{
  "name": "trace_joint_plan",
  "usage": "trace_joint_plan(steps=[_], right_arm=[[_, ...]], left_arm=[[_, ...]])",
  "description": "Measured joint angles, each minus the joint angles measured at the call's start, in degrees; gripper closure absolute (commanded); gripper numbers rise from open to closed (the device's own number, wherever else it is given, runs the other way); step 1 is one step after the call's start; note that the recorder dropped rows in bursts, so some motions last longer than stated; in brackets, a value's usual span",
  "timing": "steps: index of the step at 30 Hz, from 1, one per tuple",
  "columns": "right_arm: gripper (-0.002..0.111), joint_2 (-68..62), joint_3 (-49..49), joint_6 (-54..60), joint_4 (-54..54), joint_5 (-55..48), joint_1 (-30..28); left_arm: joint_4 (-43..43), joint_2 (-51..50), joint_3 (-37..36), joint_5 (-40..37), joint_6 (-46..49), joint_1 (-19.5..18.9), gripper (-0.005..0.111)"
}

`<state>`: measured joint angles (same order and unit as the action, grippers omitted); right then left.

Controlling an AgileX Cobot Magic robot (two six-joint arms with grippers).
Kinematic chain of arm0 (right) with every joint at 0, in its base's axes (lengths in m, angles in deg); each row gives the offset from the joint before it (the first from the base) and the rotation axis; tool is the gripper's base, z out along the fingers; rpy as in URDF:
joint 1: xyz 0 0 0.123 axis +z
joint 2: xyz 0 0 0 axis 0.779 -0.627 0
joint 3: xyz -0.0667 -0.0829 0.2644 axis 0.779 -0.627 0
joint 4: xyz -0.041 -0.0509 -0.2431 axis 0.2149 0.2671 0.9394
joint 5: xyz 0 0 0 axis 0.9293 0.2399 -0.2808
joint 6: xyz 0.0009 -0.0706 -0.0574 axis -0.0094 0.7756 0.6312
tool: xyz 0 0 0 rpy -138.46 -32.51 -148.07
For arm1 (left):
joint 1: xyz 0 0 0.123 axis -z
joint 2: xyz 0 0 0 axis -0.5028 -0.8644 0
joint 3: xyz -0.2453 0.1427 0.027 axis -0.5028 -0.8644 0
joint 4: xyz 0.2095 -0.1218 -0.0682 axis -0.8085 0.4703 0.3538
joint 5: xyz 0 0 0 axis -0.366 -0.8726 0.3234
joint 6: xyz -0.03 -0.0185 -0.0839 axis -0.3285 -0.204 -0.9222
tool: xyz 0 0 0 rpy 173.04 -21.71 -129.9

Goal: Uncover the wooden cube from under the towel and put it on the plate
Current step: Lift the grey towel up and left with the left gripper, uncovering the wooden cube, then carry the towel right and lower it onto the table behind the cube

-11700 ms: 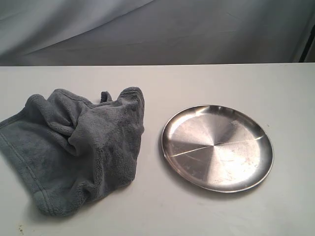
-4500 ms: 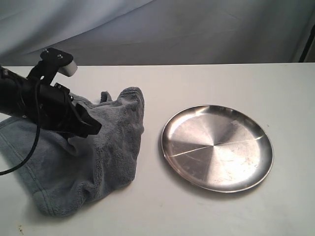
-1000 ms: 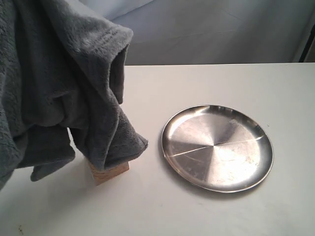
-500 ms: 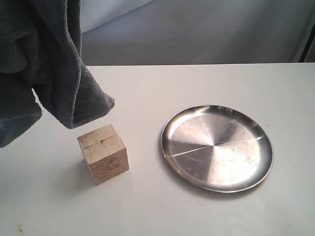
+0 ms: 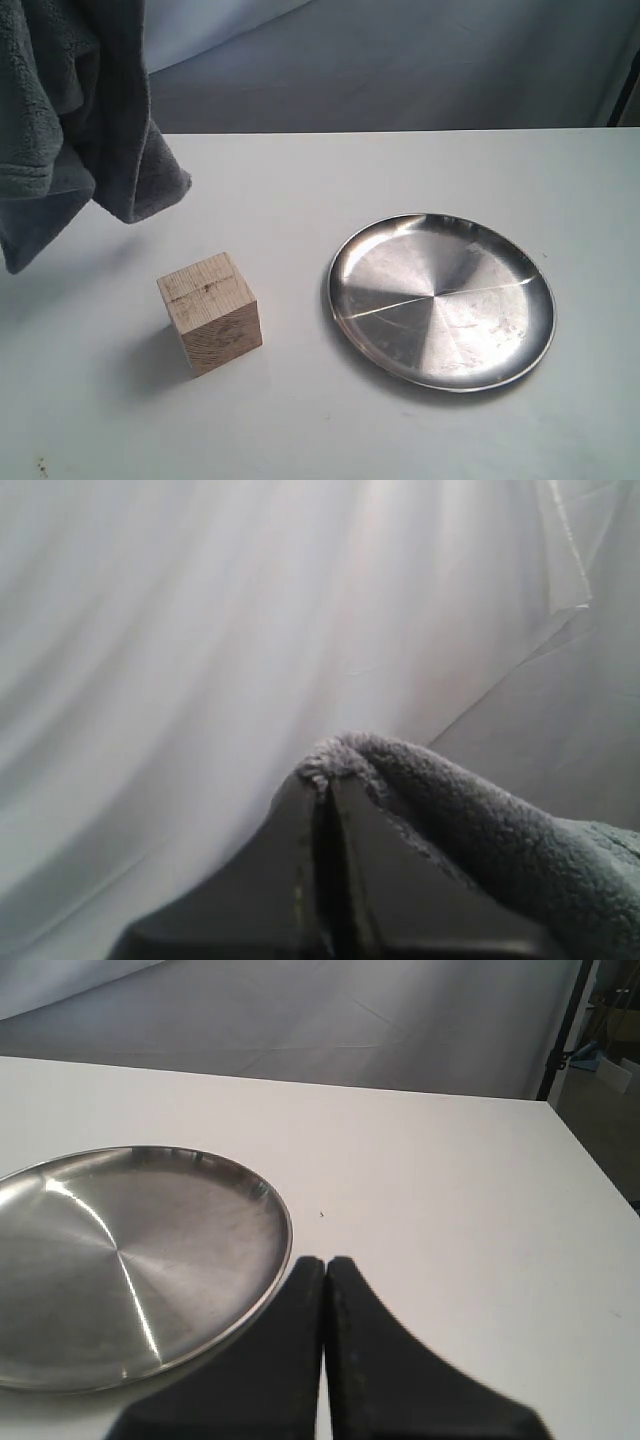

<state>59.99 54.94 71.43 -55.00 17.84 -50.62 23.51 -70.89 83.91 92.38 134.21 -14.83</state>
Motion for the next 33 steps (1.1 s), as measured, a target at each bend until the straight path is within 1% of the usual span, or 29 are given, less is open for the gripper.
trace_joint_plan(steps=[3, 6, 13, 20, 23, 26, 30, 33], right_arm=[[0.108, 0.00, 0.00, 0.00, 0.00, 0.00, 0.00], [0.108, 0.00, 0.00, 0.00, 0.00, 0.00, 0.00], [0.108, 0.00, 0.00, 0.00, 0.00, 0.00, 0.00], [0.108, 0.00, 0.00, 0.00, 0.00, 0.00, 0.00], [0.108, 0.00, 0.00, 0.00, 0.00, 0.00, 0.00], [0.108, 0.00, 0.00, 0.00, 0.00, 0.00, 0.00], [0.108, 0.00, 0.00, 0.00, 0.00, 0.00, 0.00], [0.108, 0.00, 0.00, 0.00, 0.00, 0.00, 0.00]], left_arm=[[0.00, -2.79, 0.00, 3.47, 0.00, 0.00, 0.107], [0.00, -5.97, 0.00, 4.93, 0.00, 0.00, 0.107], [-0.69, -16.00, 2.27, 4.37, -1.04, 0.00, 0.107], [-0.93, -24.73, 7.42, 2.99, -3.25, 0.00, 0.107], [-1.05, -27.26, 9.63, 2.88, -6.08, 0.00, 0.107], [-2.66, -29.78, 12.05, 2.20, -11.45, 0.00, 0.107], [-8.95, -32.80, 15.15, -0.14, -19.65, 0.12, 0.107], [-14.09, -34.95, 17.01, -0.59, -24.10, 1.02, 0.107]])
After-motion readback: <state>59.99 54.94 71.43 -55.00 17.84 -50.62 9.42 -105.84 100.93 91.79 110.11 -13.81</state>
